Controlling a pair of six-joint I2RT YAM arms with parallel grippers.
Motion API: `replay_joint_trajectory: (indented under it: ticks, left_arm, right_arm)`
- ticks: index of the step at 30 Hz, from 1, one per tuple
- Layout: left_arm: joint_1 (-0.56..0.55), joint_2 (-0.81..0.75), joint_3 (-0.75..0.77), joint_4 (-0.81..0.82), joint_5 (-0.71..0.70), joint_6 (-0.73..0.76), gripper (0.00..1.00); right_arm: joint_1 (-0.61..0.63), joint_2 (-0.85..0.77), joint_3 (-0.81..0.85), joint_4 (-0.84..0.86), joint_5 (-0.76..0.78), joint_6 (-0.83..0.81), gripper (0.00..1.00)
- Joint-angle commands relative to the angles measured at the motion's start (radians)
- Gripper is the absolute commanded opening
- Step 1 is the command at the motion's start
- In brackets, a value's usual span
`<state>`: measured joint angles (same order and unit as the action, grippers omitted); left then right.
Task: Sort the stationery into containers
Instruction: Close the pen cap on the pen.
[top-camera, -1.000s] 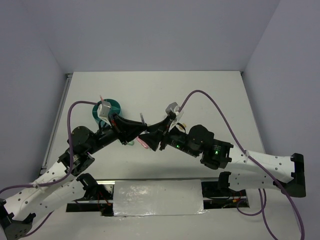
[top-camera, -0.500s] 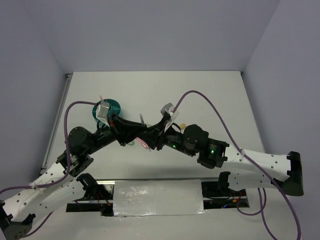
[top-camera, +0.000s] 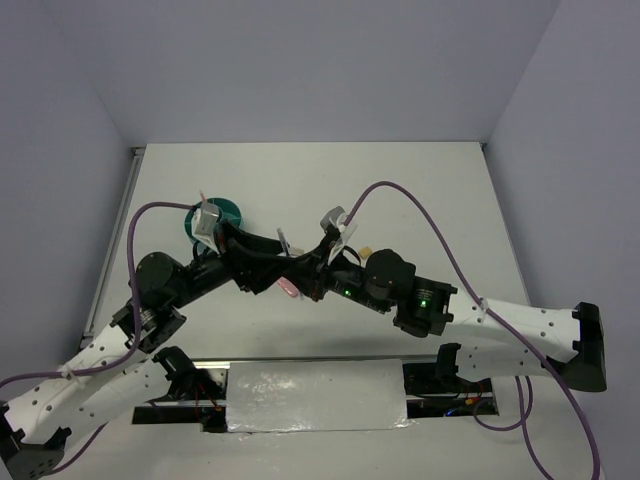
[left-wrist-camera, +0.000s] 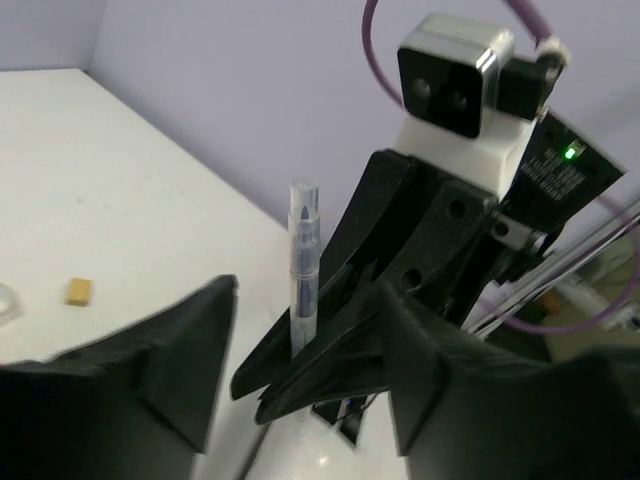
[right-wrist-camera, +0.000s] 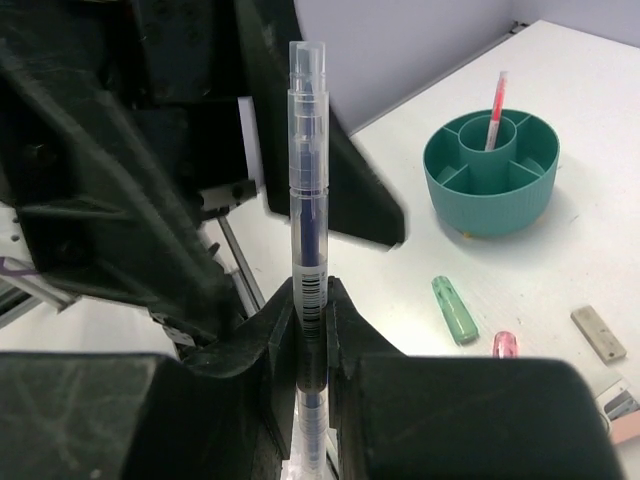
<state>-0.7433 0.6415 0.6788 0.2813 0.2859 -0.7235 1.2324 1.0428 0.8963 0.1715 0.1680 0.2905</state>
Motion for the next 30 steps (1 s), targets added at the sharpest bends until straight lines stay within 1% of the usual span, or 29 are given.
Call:
replay_joint_trajectory:
  ticks: [1, 2, 5, 9, 12, 13, 15, 17, 18, 25, 29, 30]
  left_arm:
    - [-0.005, 0.004, 0.077, -0.017, -0.016, 0.024, 0.80]
    - [-0.004, 0.001, 0.102, -0.040, -0.034, 0.039, 0.83]
    - [-0.004, -0.005, 0.148, -0.085, -0.077, 0.070, 0.81]
    - [-0.004, 0.020, 0.261, -0.192, -0.137, 0.133, 0.81]
    - [-0.004, 0.063, 0.315, -0.252, -0.186, 0.154, 0.76]
    - [-0.004, 0.079, 0.324, -0.260, -0.195, 0.153, 0.75]
    - [-0.004, 0.093, 0.323, -0.254, -0.182, 0.150, 0.61]
    - [-0.004, 0.101, 0.320, -0.248, -0.174, 0.145, 0.59]
    - [-0.004, 0.104, 0.320, -0.243, -0.166, 0.144, 0.56]
    - [-0.004, 0.119, 0.286, -0.203, -0.107, 0.119, 0.57]
    - [-0.004, 0.119, 0.260, -0.180, -0.085, 0.107, 0.56]
    - [-0.004, 0.119, 0.255, -0.176, -0.080, 0.104, 0.54]
  right_arm:
    - [-0.004, -0.020, -0.010, 0.040, 0.016, 0.006, 0.00]
    - [-0.004, -0.021, -0.011, 0.043, 0.024, 0.013, 0.00]
    - [-0.004, -0.020, -0.016, 0.036, 0.025, 0.016, 0.00]
    - [-0.002, -0.026, -0.025, 0.040, 0.001, 0.016, 0.00]
    - [-0.002, -0.035, -0.028, 0.048, -0.016, 0.016, 0.00]
    - [-0.004, -0.036, -0.027, 0.048, -0.019, 0.016, 0.00]
    - [-0.002, -0.036, -0.023, 0.042, -0.024, 0.013, 0.00]
    - [-0.004, -0.040, -0.023, 0.040, -0.021, 0.013, 0.00]
    - [-0.002, -0.041, -0.023, 0.042, -0.018, 0.010, 0.00]
    - [-0.002, -0.046, -0.004, 0.023, -0.009, -0.005, 0.00]
    - [-0.004, -0.047, 0.007, 0.020, -0.004, -0.011, 0.00]
    - [-0.002, -0.044, 0.009, 0.016, -0.002, -0.013, 0.00]
